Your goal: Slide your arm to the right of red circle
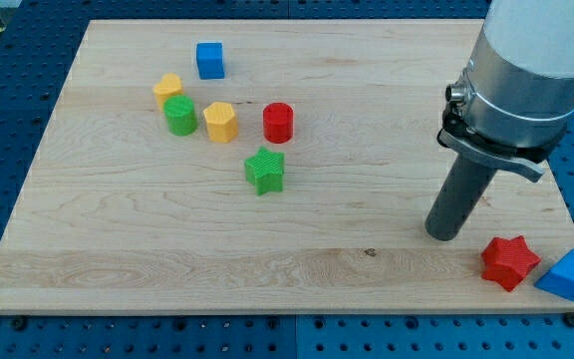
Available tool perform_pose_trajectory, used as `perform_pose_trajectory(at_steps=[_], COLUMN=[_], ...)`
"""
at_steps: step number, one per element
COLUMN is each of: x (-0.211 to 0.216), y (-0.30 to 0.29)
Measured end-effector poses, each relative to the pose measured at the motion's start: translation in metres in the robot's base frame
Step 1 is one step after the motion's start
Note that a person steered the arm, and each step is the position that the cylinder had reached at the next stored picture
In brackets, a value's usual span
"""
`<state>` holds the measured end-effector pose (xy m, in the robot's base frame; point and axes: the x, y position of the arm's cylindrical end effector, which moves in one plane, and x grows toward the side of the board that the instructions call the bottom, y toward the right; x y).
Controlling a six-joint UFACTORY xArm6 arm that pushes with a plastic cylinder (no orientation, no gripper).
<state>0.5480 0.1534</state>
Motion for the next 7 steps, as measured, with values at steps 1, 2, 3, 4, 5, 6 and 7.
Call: perform_pose_trajectory(at_steps=[1, 2, 3, 4, 5, 6, 7], x=[0.000, 0.001, 0.008, 0.010, 0.010, 0.010, 0.010], y=[-0.004, -0.008, -0.008, -0.008, -0.008, -0.012, -0.024])
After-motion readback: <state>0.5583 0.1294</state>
